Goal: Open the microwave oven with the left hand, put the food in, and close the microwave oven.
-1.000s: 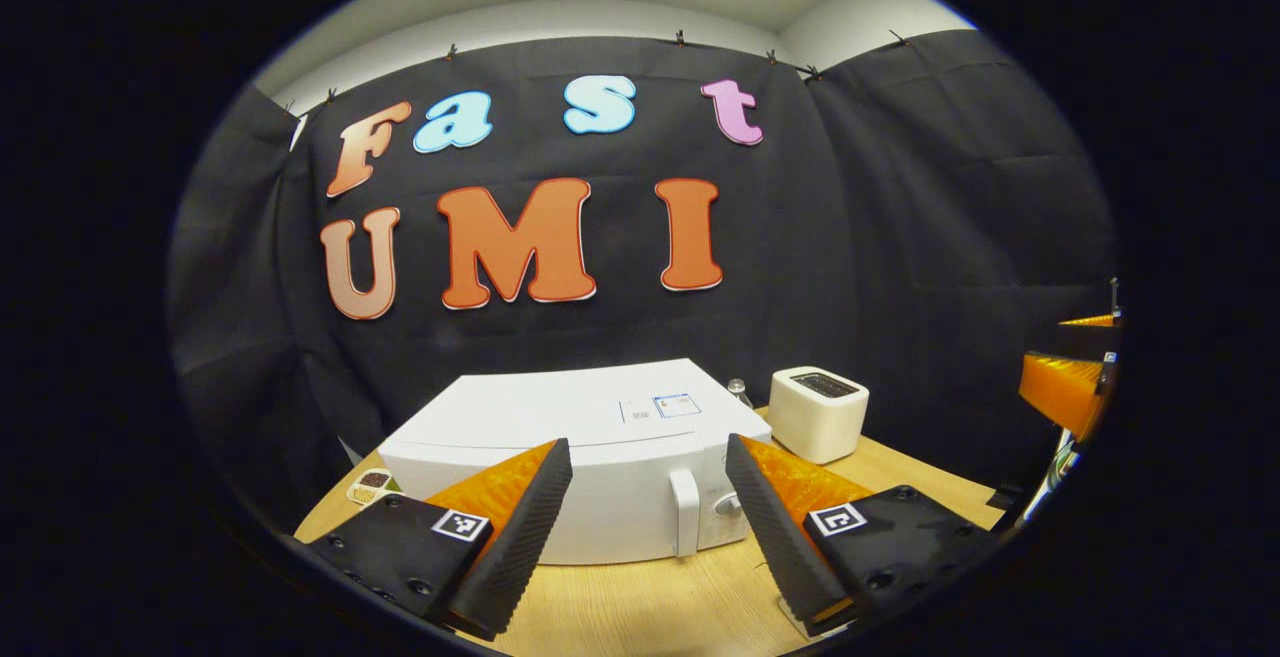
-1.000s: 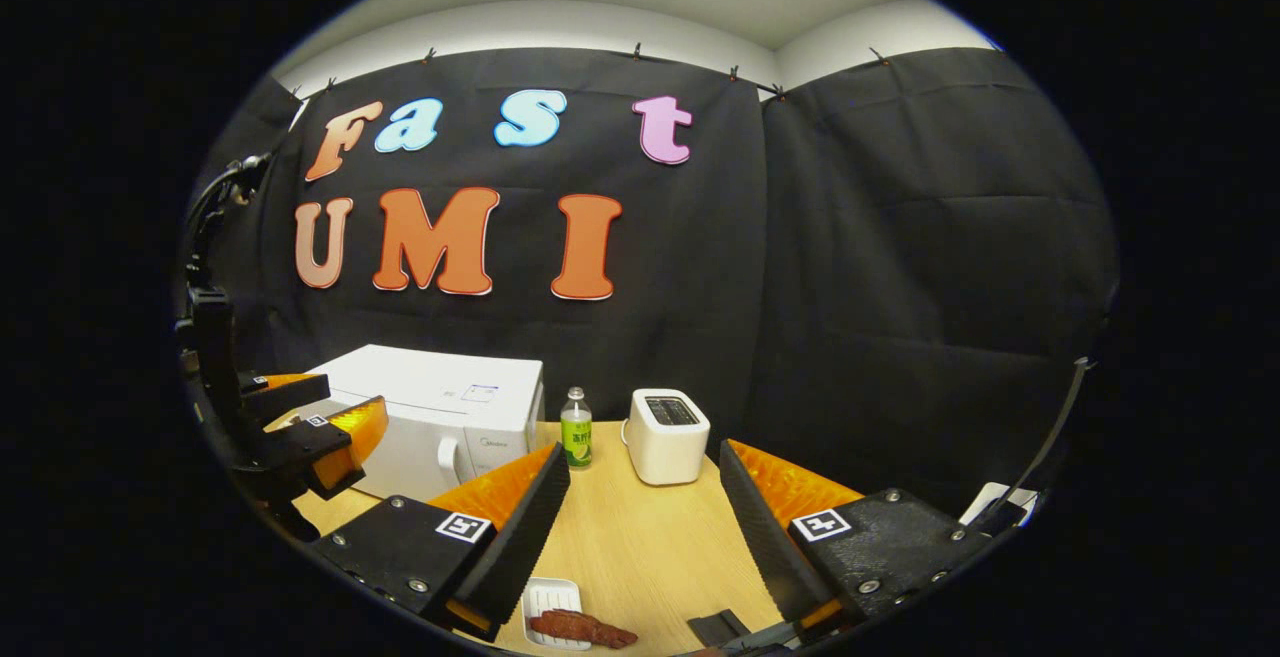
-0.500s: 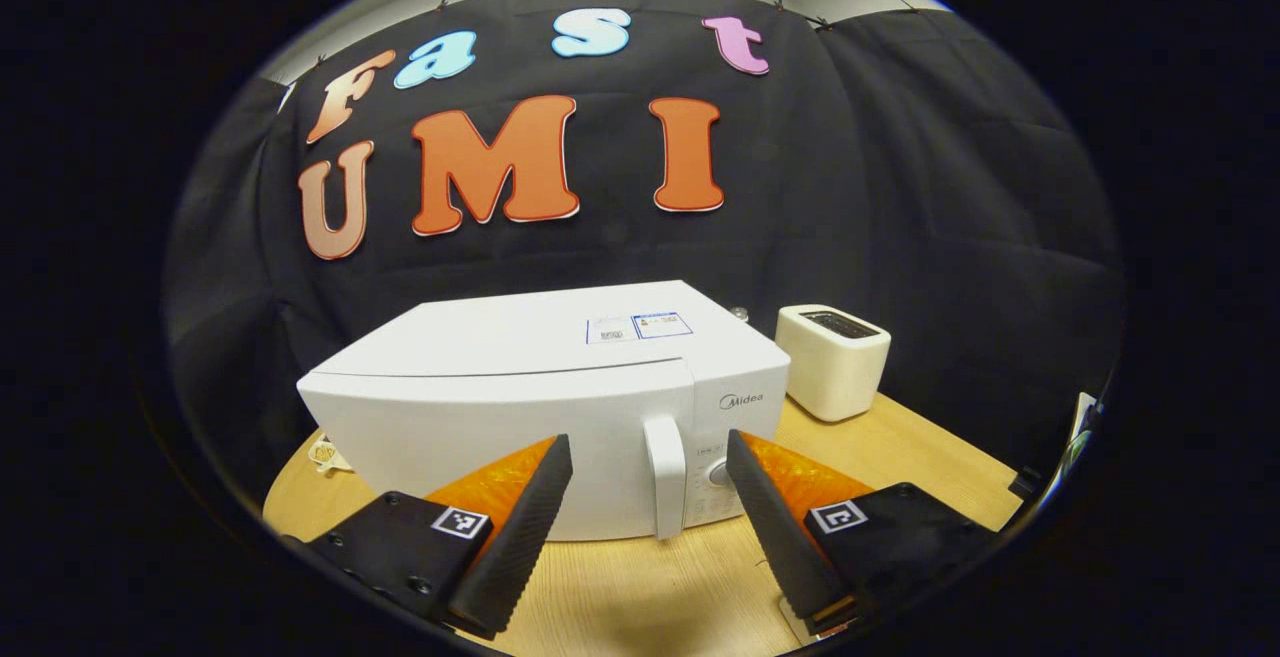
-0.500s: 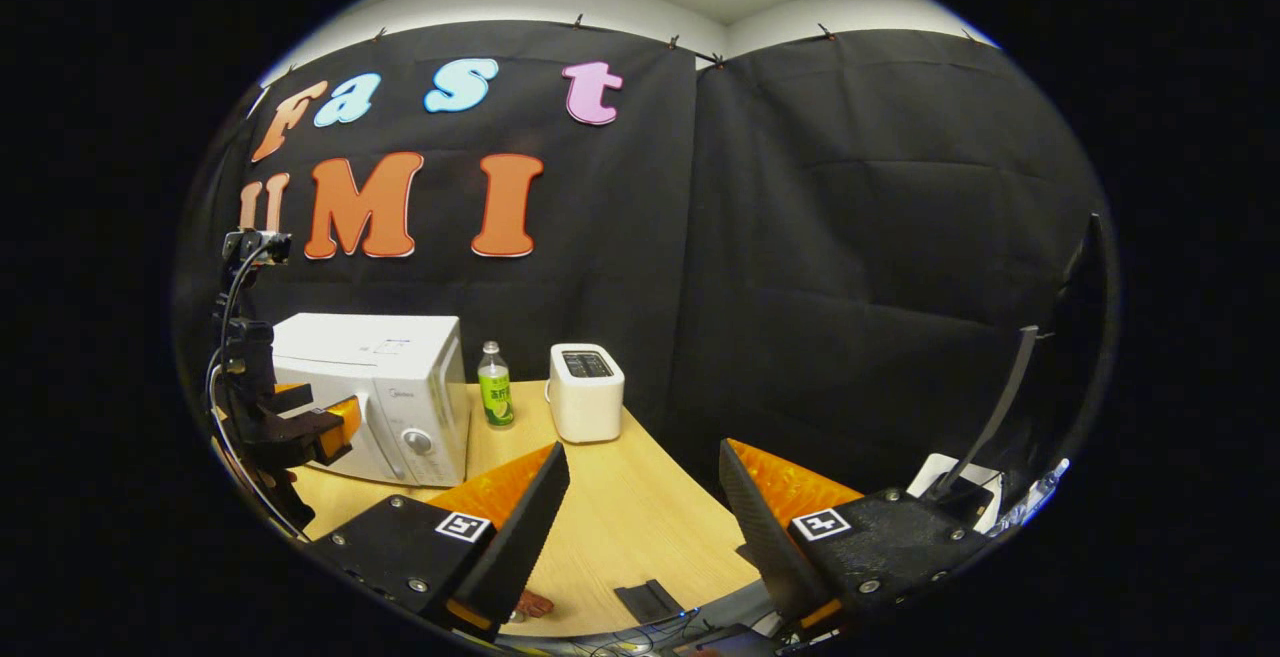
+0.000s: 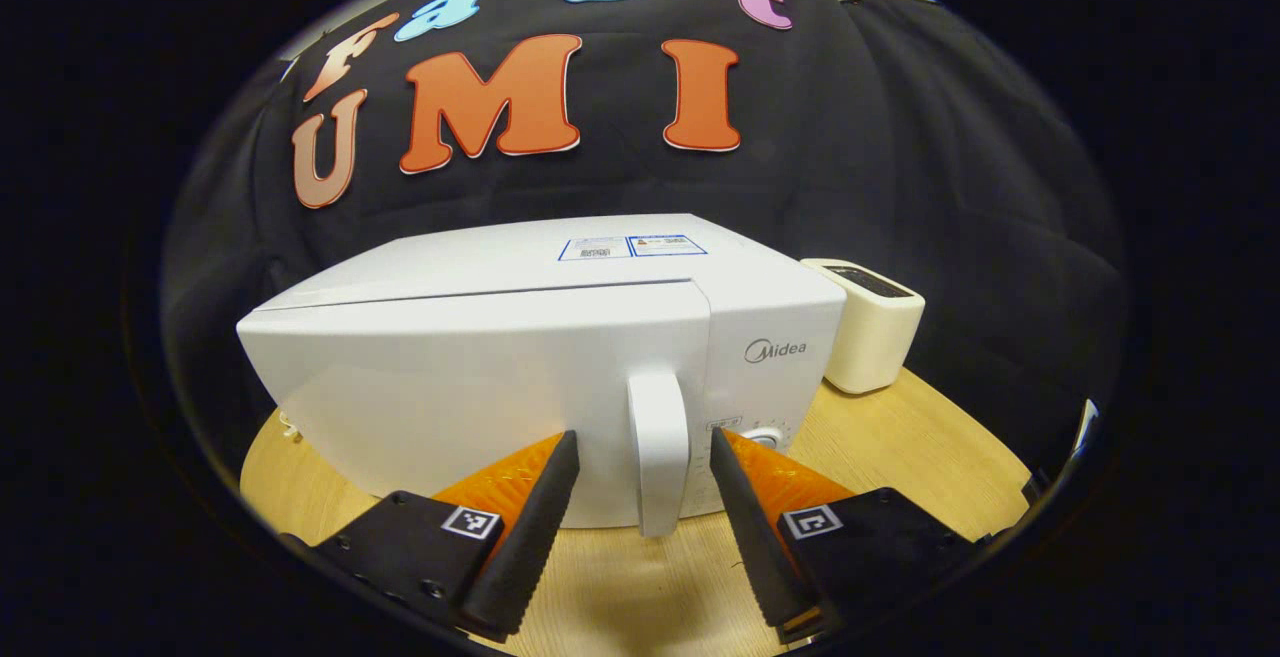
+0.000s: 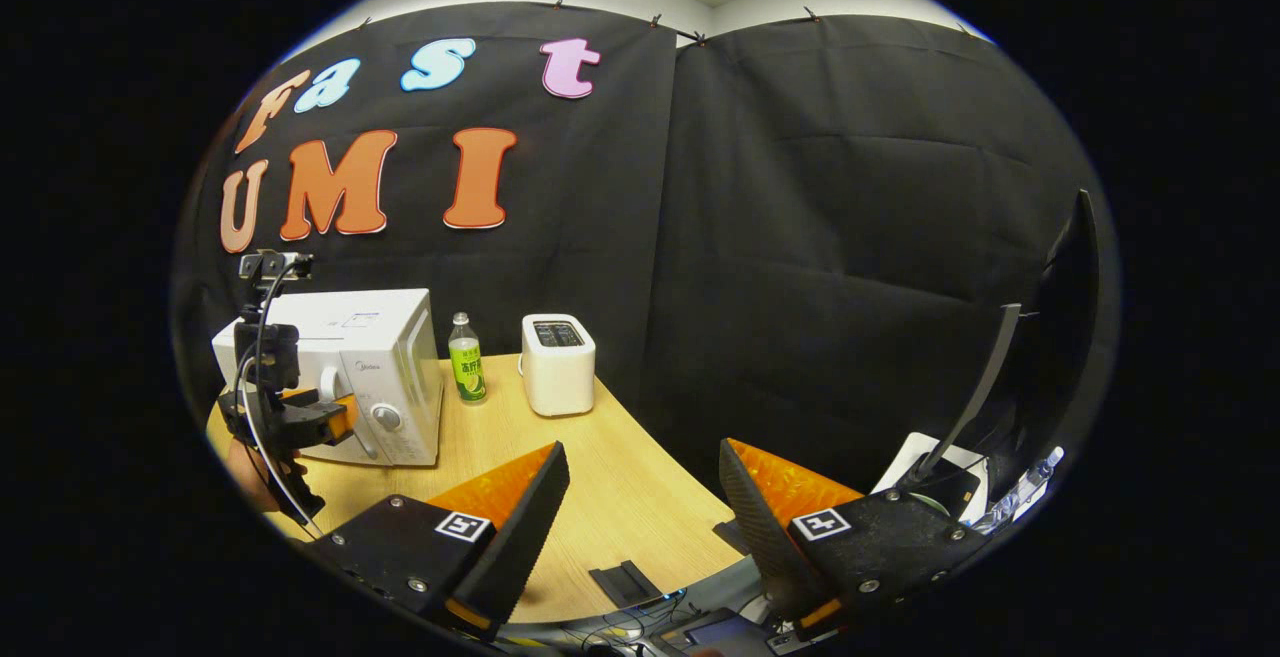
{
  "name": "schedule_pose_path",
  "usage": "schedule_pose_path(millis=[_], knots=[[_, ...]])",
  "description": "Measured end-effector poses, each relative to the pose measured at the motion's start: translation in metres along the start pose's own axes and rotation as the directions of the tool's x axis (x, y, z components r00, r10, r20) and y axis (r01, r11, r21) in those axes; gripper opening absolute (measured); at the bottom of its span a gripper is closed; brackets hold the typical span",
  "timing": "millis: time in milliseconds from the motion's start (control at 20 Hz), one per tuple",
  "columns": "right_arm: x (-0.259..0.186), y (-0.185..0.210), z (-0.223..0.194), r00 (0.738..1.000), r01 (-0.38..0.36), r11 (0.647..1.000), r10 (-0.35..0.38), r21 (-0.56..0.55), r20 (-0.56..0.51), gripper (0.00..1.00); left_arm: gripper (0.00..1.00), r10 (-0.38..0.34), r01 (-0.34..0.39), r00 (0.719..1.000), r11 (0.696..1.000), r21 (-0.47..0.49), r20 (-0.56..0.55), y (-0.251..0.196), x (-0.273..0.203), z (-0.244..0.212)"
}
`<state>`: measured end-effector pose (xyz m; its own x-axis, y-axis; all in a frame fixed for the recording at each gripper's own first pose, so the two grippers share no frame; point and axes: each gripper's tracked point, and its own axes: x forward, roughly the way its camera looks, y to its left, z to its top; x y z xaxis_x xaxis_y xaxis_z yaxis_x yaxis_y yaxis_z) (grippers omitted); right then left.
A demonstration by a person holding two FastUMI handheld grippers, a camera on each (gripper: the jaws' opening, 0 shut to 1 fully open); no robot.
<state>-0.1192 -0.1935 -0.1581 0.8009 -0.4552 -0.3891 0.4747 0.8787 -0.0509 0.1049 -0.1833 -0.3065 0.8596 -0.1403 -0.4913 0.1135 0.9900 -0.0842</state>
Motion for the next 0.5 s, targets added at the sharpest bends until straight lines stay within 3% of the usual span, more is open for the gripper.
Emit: schedule_pose_path(millis=[50,150,200,250,300,350,500], knots=[[0.0,0.001,0.0,1.0,0.0,1.0,0.0,0.002,-0.004,0.94,0.81,-0.003,0.003,1.0,1.0,-0.001,-0.009,-0.005,0.002,-0.005],[-0.001,0.001,-0.003,1.0,-0.003,1.0,0.003,0.006,-0.018,0.94,0.77,0.063,-0.063,0.998,0.998,0.025,-0.006,0.006,0.004,-0.008],[-0.003,0.002,-0.003,1.0,-0.005,1.0,0.005,0.006,-0.024,0.94,0.69,0.057,-0.057,0.998,0.998,0.013,-0.003,0.004,0.004,-0.008],[-0.004,0.002,-0.005,1.0,-0.005,1.0,0.005,0.004,-0.027,0.94,0.54,0.032,-0.032,0.999,0.999,0.001,-0.018,-0.003,0.004,-0.012],[-0.005,0.001,-0.007,1.0,-0.004,1.0,0.004,0.001,-0.031,0.94,0.51,0.055,-0.055,0.998,0.998,0.021,-0.018,-0.004,0.005,-0.011],[-0.005,0.001,-0.008,0.999,-0.004,1.0,0.004,-0.001,-0.036,0.94,0.32,0.067,-0.066,0.997,0.997,0.029,-0.024,-0.004,0.005,-0.011],[-0.01,0.0,-0.014,0.999,-0.014,1.0,0.013,-0.006,-0.051,0.94,0.26,0.061,-0.061,0.998,0.998,-0.001,-0.014,-0.002,0.006,-0.011]])
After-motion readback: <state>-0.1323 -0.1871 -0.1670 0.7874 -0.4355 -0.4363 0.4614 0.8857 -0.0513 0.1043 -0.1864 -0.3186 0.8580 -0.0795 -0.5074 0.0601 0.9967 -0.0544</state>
